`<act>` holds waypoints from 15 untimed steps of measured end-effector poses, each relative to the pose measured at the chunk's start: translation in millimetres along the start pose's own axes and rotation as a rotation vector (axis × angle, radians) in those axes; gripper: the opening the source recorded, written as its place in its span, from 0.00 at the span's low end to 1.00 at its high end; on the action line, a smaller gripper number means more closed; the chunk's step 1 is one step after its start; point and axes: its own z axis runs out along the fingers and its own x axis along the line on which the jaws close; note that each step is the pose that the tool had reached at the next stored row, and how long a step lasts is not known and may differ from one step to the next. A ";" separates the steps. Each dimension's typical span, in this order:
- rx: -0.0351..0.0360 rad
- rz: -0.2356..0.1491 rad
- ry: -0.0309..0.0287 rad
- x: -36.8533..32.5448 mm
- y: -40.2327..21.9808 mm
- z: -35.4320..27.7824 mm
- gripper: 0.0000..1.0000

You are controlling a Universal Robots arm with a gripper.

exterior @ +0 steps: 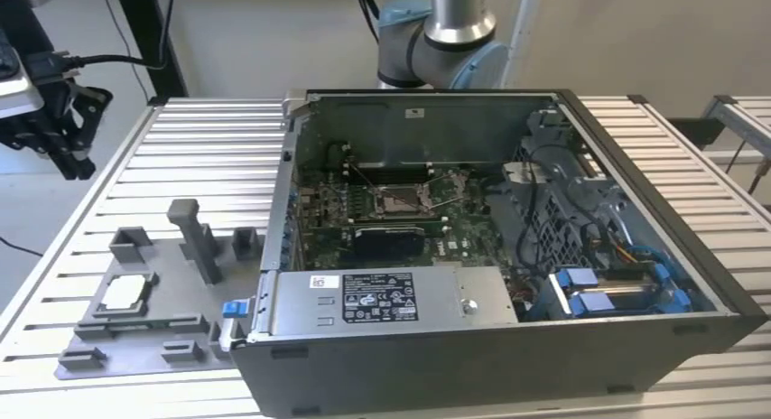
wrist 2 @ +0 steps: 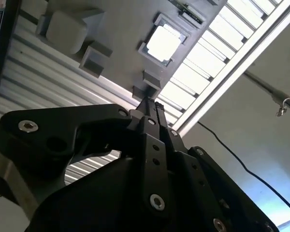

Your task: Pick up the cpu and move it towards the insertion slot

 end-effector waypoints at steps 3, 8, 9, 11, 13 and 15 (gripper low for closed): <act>-0.0001 0.000 0.0000 0.0 0.0 0.0 1.00; 0.0000 0.000 0.0000 0.1 0.0 0.0 1.00; 0.0000 0.000 0.0000 0.1 0.0 0.0 1.00; 0.0000 0.000 0.0000 0.1 0.0 0.0 1.00; 0.0000 0.000 0.0000 0.1 0.0 0.0 1.00; -0.0001 0.000 0.0000 0.1 0.0 0.0 1.00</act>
